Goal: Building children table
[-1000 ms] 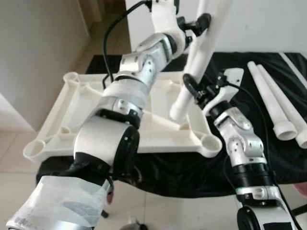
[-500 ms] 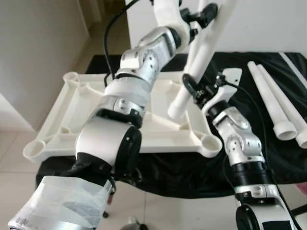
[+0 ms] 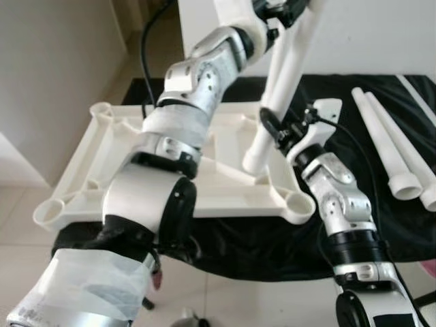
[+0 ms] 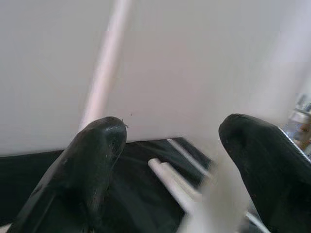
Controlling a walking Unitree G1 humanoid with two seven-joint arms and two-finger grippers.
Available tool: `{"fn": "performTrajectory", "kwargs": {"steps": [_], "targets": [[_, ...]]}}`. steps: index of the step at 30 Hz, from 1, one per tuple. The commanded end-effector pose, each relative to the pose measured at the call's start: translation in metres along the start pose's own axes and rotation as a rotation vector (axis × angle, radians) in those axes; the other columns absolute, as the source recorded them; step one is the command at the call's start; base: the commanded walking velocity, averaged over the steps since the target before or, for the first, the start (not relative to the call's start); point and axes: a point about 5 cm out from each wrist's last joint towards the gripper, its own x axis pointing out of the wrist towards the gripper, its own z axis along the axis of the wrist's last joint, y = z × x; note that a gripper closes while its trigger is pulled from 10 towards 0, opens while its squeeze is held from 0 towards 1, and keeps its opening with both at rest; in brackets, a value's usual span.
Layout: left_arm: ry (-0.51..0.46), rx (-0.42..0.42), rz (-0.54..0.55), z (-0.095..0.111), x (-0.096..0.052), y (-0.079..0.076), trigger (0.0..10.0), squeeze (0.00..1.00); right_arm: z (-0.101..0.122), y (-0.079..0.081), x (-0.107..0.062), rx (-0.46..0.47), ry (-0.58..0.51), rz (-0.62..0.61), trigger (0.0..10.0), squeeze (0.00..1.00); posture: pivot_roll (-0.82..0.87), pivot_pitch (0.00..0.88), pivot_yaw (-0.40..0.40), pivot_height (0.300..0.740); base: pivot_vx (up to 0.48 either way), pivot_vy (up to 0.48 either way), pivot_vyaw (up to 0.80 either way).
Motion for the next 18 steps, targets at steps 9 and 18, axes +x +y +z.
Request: {"fn": "performTrajectory", "kwargs": {"steps": [9, 18], "targets": [[0.133, 0.149, -0.309, -0.072, -0.053, 0.0, 10.0, 0.0, 0.026, -0.007, -0.015, -0.062, -0.062, -0.053, 10.0, 0.0, -0.04, 0.0, 0.045, 0.74, 0.0, 0.0, 0.0], [0.12, 0.216, -0.462, -0.116, -0.107, -0.014, 10.0, 0.0, 0.022, -0.007, -0.028, 0.019, -0.067, -0.102, 10.0, 0.0, -0.03, 0.031, 0.044, 0.74, 0.0, 0.0, 0.0]]}}
